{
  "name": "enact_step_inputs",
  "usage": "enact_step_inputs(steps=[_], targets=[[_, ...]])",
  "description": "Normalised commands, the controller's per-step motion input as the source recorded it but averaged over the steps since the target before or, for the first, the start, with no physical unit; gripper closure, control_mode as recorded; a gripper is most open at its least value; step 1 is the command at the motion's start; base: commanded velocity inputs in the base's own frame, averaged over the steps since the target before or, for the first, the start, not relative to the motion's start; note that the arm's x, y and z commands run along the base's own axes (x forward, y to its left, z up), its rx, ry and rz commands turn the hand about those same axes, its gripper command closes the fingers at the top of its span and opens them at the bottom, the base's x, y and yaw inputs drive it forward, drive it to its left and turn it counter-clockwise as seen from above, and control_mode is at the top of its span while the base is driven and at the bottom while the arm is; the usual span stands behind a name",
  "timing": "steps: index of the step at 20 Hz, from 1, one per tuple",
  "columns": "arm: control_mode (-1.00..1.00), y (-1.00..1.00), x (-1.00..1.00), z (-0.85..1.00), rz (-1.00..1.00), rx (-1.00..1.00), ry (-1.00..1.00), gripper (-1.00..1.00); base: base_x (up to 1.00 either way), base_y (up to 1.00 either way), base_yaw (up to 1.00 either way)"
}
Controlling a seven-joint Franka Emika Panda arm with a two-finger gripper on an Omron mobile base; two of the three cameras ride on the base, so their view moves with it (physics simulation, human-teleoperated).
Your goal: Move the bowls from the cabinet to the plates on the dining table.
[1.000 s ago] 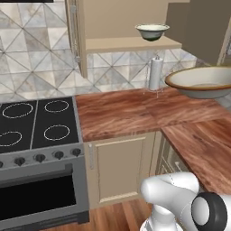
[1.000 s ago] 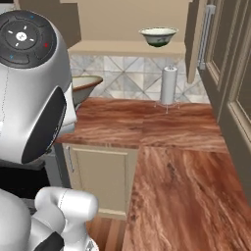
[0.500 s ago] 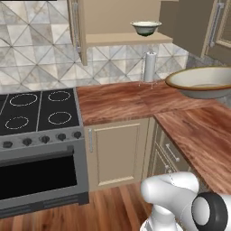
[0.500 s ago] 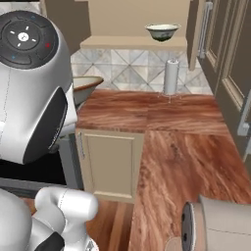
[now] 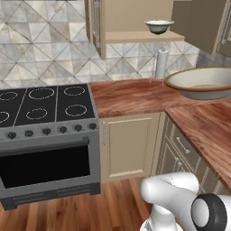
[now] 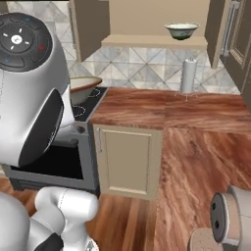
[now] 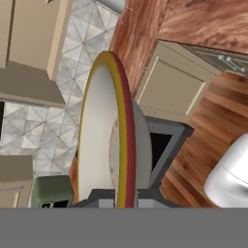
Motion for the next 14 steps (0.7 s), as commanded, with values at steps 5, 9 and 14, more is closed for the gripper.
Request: enact_step_inputs(steps=[5,9,14], targets=[[1.0,0.0,0.0,0.0,0.0,0.0,0.0,1.0,0.0,0.11,0.24],[1.0,0.0,0.0,0.0,0.0,0.0,0.0,1.0,0.0,0.01,0.25],[1.0,0.0,0.0,0.0,0.0,0.0,0.0,1.0,0.0,0.0,0.25]])
